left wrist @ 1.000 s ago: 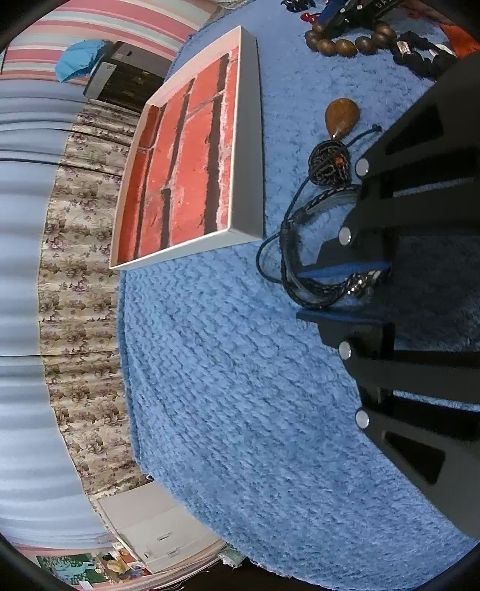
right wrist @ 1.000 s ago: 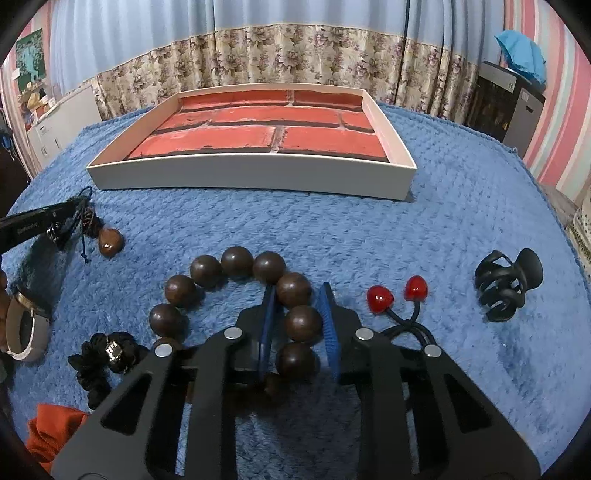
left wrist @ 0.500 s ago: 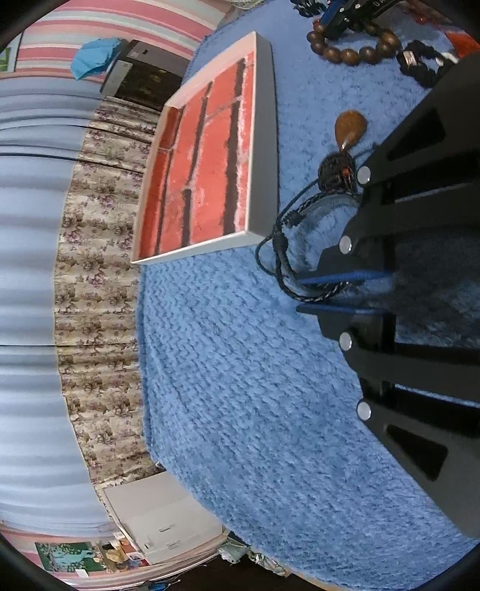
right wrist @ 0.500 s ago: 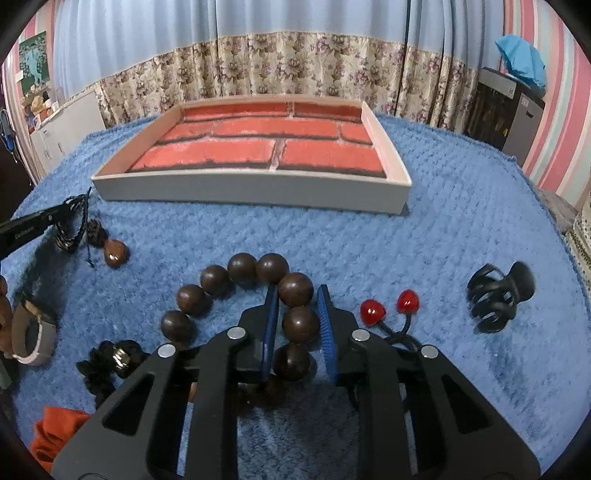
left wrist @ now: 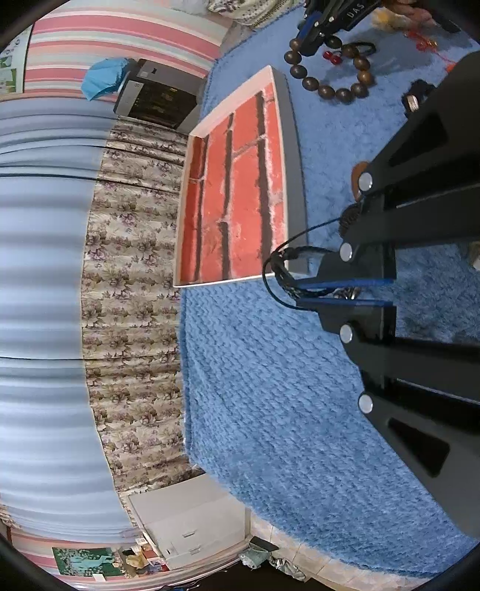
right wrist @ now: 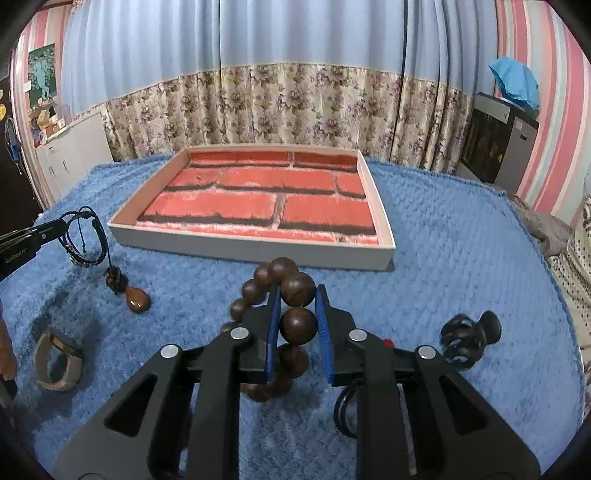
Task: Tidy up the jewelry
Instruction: 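Lift and carry both bracelets over the red-lined tray with both tools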
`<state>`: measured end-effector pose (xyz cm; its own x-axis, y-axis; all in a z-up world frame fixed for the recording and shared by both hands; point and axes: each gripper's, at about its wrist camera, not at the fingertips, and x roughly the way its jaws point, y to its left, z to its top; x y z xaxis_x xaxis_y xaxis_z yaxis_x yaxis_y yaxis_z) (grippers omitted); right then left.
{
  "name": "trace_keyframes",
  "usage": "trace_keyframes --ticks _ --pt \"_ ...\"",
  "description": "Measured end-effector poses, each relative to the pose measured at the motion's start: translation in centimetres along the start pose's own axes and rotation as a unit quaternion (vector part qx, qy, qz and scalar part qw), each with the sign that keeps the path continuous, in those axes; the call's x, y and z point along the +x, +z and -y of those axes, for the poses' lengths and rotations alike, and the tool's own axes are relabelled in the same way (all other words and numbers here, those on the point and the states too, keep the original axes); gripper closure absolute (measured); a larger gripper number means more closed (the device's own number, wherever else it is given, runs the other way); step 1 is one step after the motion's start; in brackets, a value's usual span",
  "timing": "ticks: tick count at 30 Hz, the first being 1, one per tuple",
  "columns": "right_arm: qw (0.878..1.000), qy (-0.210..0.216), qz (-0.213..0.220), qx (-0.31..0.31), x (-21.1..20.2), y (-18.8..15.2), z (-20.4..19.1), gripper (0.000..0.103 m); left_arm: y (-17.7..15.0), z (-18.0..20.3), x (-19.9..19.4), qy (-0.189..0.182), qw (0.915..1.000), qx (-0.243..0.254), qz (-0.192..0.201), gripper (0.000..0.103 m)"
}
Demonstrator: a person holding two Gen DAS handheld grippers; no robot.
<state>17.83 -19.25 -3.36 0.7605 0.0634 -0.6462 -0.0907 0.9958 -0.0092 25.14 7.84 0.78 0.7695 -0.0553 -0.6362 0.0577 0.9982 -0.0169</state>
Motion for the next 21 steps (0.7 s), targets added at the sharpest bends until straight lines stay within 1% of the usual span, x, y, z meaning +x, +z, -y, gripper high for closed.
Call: trace_keyframes --ticks 7,11,16,20,21 --pt "1.0 0.0 0.021 0.0 -0.7 3.1 0.4 0.083 3.1 1.0 -0.6 -0.015 0.9997 0.01 0.015 0.098" --pt "1.0 -0.001 0.031 0.004 -0.3 5.9 1.0 0.083 5.2 2.1 -0.1 -0.019 0.9993 0.022 0.022 0.098" --pt "0.999 0.001 0.037 0.012 1.6 9.8 1.5 0.083 8.4 4.0 2.4 -0.033 0.9989 0.032 0.011 0.098" --pt "0.999 -0.007 0.039 0.012 4.5 12.6 1.7 0.083 10.5 5.8 5.7 -0.036 0.9985 0.041 -0.004 0.098" --pt "0.999 -0.011 0.037 0.014 5.4 13.2 1.9 0.083 11.0 6.3 7.1 -0.04 0.9984 0.04 -0.011 0.098"
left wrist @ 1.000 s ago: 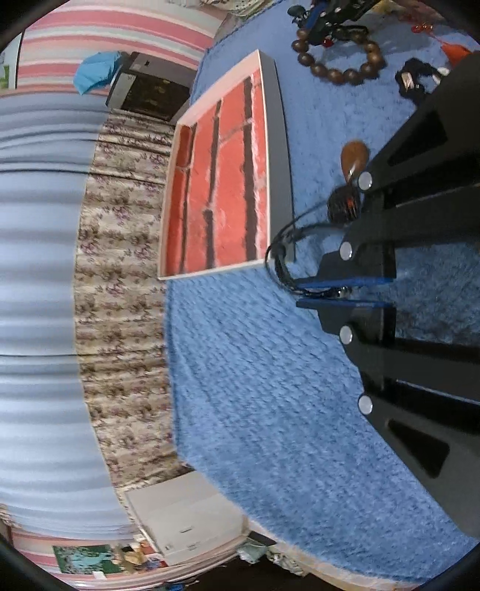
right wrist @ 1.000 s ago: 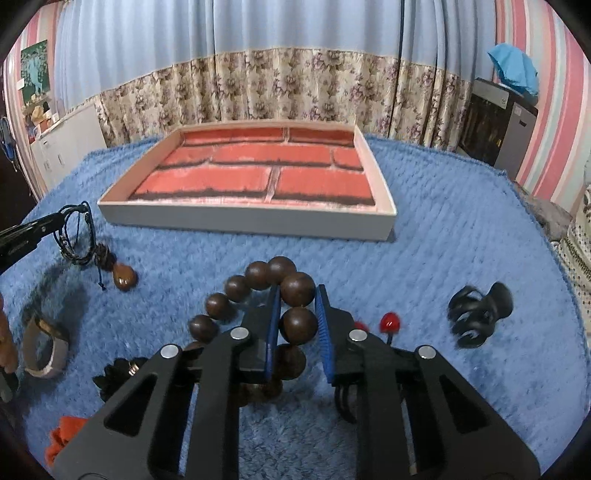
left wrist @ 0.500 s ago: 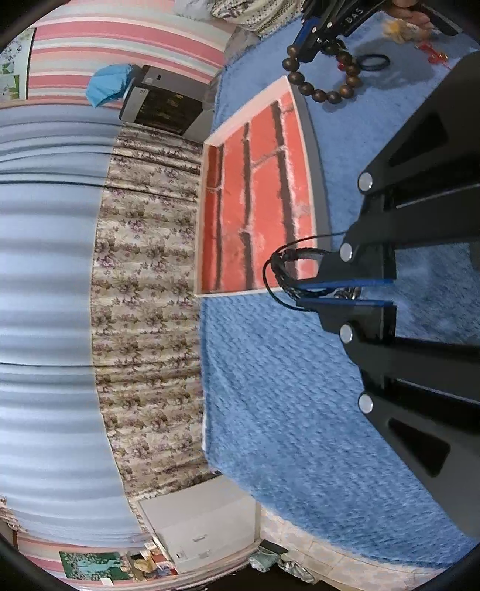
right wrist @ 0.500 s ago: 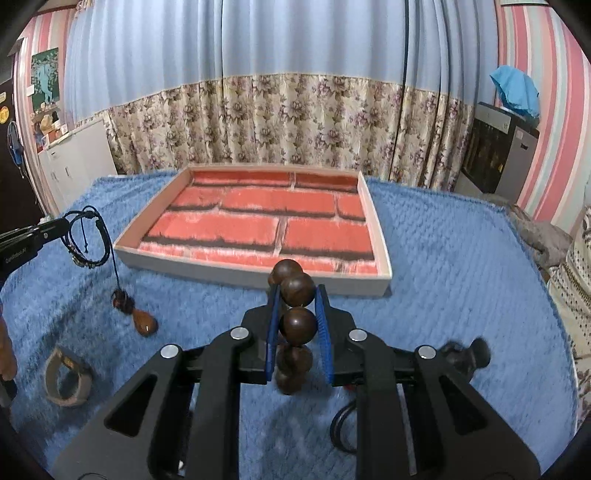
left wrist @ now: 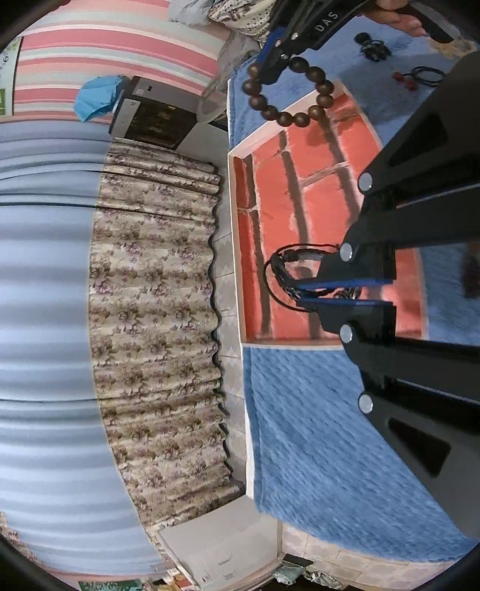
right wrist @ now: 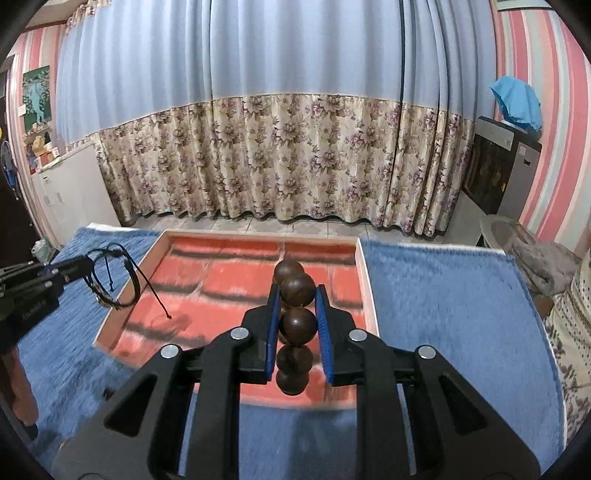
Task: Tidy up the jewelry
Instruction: 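Lift and carry both bracelets over the red-lined tray with both tools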
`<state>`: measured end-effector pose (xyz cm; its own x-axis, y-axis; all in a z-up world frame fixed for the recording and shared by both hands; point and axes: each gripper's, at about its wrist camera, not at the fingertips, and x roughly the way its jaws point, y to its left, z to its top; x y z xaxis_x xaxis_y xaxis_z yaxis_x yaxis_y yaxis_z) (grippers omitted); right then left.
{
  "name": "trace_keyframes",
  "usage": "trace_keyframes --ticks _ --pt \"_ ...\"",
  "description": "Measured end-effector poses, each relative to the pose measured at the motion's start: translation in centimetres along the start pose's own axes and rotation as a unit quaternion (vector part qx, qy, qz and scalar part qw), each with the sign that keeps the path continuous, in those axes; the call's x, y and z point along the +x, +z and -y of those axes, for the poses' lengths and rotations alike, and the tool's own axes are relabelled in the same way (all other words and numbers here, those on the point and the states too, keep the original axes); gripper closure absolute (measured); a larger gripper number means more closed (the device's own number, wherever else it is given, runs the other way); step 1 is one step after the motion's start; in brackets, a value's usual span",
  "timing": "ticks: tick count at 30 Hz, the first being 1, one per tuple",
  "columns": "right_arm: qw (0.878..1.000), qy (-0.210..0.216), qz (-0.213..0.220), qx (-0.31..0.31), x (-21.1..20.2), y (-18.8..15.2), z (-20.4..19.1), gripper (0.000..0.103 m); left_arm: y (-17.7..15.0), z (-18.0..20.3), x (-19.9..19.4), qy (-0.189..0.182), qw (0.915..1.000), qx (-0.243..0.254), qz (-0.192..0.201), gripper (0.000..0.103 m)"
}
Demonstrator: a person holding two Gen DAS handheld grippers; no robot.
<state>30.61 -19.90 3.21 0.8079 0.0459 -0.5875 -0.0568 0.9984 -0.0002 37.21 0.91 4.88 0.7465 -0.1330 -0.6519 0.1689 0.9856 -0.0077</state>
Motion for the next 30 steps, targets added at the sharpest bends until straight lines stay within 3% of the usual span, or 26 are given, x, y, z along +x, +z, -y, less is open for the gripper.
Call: trace_keyframes --ticks 3,9,18,30 --pt "1.0 -0.01 -0.015 0.016 3.5 1.3 1.1 0.083 1.1 0.2 3.7 -0.007 0.9997 -0.005 -0.023 0.098" --pt "0.998 -0.035 -0.049 0.017 10.1 2.1 2.4 0.083 2.2 0.2 10.9 0.017 0.9979 -0.006 -0.063 0.098" --pt "0.993 -0.064 -0.103 -0.009 16.0 2.9 3.3 0.083 3.3 -1.5 18.0 0.01 0.9911 -0.022 -0.131 0.098" --pt "0.984 -0.061 -0.167 0.005 19.4 2.2 4.3 0.083 3.1 -0.7 19.3 0.028 0.9885 0.0 -0.148 0.096"
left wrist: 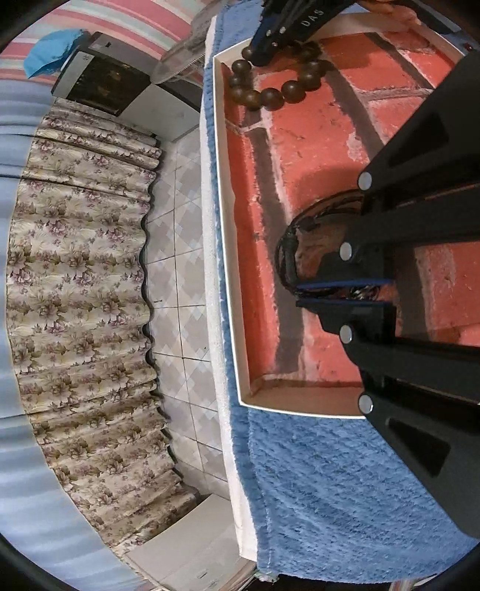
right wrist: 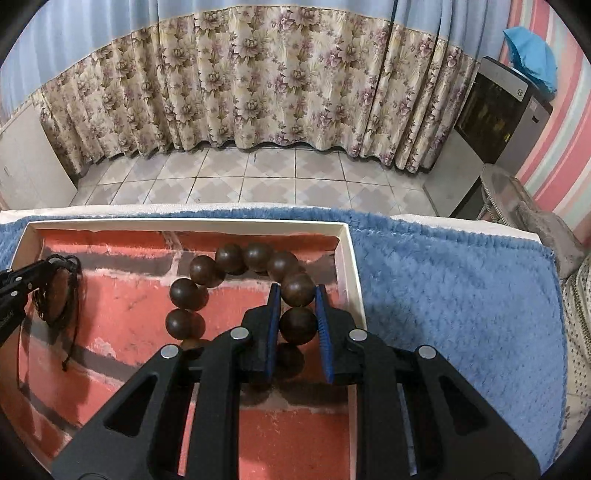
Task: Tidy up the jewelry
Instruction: 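Lift and carry both bracelets over the red-lined tray with both tools, then open both tools to drop the bracelets into the tray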
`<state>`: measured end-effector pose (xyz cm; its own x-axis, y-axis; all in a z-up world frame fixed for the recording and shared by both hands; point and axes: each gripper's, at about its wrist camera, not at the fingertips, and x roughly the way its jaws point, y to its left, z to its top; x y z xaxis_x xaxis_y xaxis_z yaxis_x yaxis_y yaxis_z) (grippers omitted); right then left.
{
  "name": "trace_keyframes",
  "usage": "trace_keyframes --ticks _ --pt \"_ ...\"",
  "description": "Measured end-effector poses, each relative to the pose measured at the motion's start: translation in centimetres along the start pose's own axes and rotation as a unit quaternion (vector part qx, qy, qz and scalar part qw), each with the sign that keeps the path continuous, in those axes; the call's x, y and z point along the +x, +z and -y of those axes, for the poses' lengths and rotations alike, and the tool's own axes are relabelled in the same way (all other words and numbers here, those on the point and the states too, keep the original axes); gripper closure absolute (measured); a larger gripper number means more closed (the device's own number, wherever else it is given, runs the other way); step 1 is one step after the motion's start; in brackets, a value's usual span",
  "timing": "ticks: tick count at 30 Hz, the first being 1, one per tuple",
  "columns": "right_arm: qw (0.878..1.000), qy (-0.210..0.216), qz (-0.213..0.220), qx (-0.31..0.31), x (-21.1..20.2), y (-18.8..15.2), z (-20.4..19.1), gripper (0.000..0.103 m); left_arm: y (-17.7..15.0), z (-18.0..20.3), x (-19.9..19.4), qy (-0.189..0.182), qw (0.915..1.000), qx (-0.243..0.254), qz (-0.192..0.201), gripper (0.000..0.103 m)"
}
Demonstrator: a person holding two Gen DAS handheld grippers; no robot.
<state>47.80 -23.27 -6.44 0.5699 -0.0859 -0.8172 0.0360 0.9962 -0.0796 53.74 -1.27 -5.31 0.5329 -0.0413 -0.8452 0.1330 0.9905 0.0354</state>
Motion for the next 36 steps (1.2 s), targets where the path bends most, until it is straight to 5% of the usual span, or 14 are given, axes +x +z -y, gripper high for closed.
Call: trace_keyframes --ticks 10,13,14,16,18,21,25,29,32,36 --pt "1.0 0.007 -0.026 0.001 0.8 -0.4 0.0 0.082 -0.3 -1.0 -0.2 -0.005 0.9999 -0.011 -0.01 0.094" --pt "0.999 0.014 -0.027 -0.007 0.6 -0.5 -0.1 0.074 -0.5 -1.1 -0.5 -0.003 0.9998 -0.01 -0.014 0.092" --pt "0.999 0.015 -0.026 -0.009 0.3 -0.5 -0.2 0.072 -0.5 -1.1 -0.6 -0.001 0.9998 -0.009 -0.015 0.089" --pt "1.0 0.021 -0.018 -0.005 -0.6 -0.4 -0.1 0.066 -0.7 -1.1 -1.0 0.002 0.9999 -0.006 -0.016 0.06" --pt "1.0 0.027 -0.006 0.001 -2.0 -0.3 0.3 0.065 -1.0 -0.9 -1.9 0.017 0.9999 0.001 -0.001 0.049" --pt "0.999 0.034 0.02 0.006 -4.7 -0.1 1.0 0.053 -1.5 -0.6 -3.3 0.011 0.9999 0.009 0.007 0.049" --pt "0.997 0.04 0.062 0.021 -9.0 -0.6 2.5 0.028 -2.5 -0.6 -6.8 0.001 0.999 0.002 0.044 0.027" --pt "0.993 0.05 0.102 0.029 -13.6 -2.0 3.9 0.008 -3.6 -0.9 -11.5 -0.011 0.9959 -0.002 0.089 0.022" --pt "0.99 0.048 0.132 0.026 -17.1 -3.5 4.6 0.004 -5.3 -1.0 -15.7 0.0 0.9918 -0.002 0.128 0.009" --pt "0.984 0.057 0.167 0.023 -21.5 -6.3 6.0 0.004 -7.8 -1.1 -19.9 -0.005 0.9874 -0.001 0.158 0.007"
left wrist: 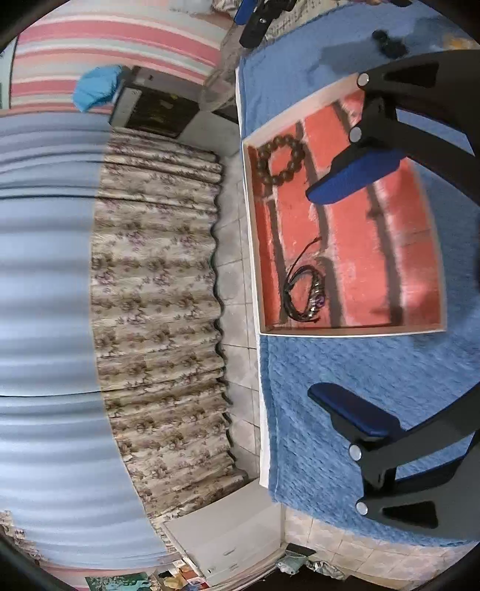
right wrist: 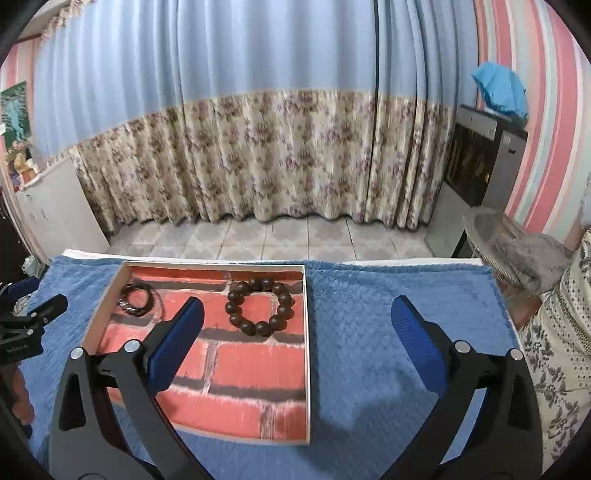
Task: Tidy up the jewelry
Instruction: 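Open both tools to drop the bracelets into the tray, then withdraw both tools from the tray back over the bed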
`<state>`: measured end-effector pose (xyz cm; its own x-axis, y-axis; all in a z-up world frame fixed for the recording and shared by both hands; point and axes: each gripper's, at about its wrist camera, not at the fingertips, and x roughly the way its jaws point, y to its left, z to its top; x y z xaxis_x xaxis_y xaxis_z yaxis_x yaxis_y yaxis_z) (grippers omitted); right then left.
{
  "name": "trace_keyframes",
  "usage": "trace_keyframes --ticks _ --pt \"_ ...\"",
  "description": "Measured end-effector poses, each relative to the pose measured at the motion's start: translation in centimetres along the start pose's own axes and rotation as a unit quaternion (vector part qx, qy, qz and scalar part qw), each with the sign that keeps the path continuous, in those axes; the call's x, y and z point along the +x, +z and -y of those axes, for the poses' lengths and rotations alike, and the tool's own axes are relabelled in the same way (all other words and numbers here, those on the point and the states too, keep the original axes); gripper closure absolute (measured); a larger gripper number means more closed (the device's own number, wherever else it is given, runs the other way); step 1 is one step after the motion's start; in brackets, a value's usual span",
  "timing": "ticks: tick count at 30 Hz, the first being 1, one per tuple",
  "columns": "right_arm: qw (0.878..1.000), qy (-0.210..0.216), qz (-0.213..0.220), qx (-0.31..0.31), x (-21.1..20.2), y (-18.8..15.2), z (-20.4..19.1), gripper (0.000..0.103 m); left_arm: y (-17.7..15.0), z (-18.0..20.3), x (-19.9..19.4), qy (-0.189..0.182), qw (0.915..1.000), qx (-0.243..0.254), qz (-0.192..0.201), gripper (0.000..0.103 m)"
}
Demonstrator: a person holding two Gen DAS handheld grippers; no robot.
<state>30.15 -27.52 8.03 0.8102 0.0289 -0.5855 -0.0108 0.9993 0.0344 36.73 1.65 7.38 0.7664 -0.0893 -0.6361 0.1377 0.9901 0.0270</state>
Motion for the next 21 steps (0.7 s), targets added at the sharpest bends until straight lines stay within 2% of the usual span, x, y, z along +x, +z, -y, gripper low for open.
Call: trace_keyframes --ticks 5,10,14,21 --pt "1.0 0.005 0.029 0.002 -4.9 -2.0 0.9 0.004 -2.3 0.1 -5.0 -0.009 0.9995 -0.012 0.029 0.005" --pt "0.999 -0.002 0.044 -0.004 -8.4 -4.6 1.6 0.004 -4.7 0.0 -8.1 -0.007 0.9989 -0.01 0.044 0.005" --pt "0.999 -0.007 0.051 -0.001 -10.3 -7.1 2.2 0.004 -6.3 -0.4 -9.8 -0.025 0.9986 -0.028 0.037 0.005" --pt "0.998 -0.033 0.05 -0.007 -11.5 -11.1 2.4 0.004 -8.2 -0.6 -11.5 -0.026 0.9985 -0.034 0.033 0.005"
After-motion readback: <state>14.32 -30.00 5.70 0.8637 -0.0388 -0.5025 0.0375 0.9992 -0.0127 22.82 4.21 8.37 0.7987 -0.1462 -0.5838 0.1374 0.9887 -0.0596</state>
